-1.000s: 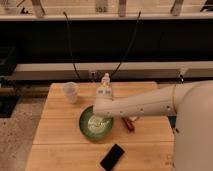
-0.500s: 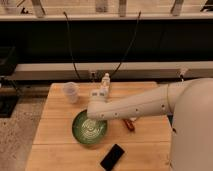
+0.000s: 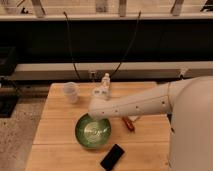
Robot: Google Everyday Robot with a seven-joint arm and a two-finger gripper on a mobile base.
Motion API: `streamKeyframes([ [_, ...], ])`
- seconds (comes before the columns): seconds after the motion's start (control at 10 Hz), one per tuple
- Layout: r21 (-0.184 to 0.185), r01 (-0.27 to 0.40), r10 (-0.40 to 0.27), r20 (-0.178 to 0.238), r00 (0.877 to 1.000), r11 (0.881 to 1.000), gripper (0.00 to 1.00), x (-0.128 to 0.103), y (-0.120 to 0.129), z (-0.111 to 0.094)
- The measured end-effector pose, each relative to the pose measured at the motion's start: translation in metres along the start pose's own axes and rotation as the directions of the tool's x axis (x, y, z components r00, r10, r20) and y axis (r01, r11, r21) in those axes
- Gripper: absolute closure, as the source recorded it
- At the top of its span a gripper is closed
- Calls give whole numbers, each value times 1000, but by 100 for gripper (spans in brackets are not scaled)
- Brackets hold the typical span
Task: Drag the ceramic bowl in a circle
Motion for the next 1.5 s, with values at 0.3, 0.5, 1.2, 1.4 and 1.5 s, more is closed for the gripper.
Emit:
streamKeyframes([
  [0.3,-8,-63,63,10,998,998,99,-25,27,2],
  [0.5,-13,-96,96,10,995,995,99,-31,43,6],
  [1.2,22,16,-16,-30,999,1000,99,50,15,15],
  [1.4,40,51,-50,-34,998,998,99,52,3,13],
  [1.5,54,61,-60,-32,998,997,99,46,-1,10],
])
